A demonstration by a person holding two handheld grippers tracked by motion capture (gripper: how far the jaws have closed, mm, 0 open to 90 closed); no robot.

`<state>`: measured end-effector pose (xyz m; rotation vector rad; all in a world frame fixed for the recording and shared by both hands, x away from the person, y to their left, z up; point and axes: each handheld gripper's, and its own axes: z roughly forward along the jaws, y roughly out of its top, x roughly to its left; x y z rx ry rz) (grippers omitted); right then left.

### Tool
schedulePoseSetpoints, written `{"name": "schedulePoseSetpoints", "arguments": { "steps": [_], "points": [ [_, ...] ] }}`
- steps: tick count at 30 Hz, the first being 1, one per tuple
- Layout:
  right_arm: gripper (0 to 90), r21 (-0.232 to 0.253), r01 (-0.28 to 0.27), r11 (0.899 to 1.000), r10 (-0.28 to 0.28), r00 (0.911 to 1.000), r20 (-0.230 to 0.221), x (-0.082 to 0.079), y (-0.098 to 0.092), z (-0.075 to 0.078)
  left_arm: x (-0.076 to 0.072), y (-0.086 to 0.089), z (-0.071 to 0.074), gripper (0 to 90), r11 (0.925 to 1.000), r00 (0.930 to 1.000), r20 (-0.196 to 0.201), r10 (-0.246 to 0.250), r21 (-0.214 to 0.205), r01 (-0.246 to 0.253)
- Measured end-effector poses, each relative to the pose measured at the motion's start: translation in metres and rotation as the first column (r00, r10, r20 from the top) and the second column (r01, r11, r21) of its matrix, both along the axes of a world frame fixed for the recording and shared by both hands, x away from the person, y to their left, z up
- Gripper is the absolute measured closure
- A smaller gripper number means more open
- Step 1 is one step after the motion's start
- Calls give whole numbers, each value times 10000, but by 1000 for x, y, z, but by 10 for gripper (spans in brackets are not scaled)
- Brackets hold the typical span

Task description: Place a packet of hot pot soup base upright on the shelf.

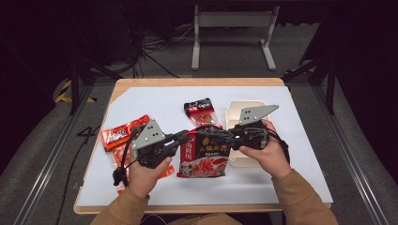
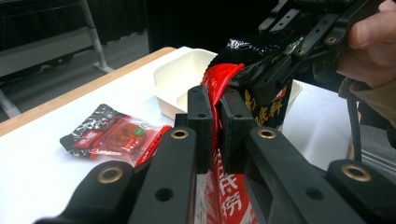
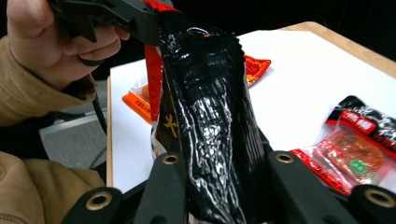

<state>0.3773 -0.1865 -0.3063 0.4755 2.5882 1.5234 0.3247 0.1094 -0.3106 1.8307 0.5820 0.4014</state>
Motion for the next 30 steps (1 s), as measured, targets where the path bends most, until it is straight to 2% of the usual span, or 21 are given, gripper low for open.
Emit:
{"name": "schedulePoseSetpoints", "arguments": {
  "steps": [7,9,13,17,20,24,26,30],
  "points": [
    [780,-113,-162,9998,165,9997,203,2,3,12,3,6,2,762,9999,9998,-193,-44,-130,41],
    [782,-164,-120,9998,126,9994,325,3,4,17,3,6,2,681,9999,9997,-247,-34,-151,31],
    [784,-584,-13,9983,48,9982,593,3,6,28,4,6,2,548,10000,9995,-316,-51,27,52],
    [785,-576,83,9983,-44,9977,683,4,4,37,6,9,2,438,10000,9993,-366,87,37,-86],
    [785,-291,77,9995,-53,9968,801,5,-1,50,8,13,2,401,9999,9989,-436,156,3,-156],
    [785,-203,94,9997,-76,9959,896,8,-4,57,10,14,1,370,9998,9988,-457,188,71,-185],
    [785,-202,172,9996,-150,9944,1045,10,-7,63,12,16,0,341,9997,9978,-622,217,152,-208],
    [785,-257,272,9993,-239,9924,1205,14,-9,67,16,20,-2,315,9994,9971,-691,305,172,-294]
  ]
}}
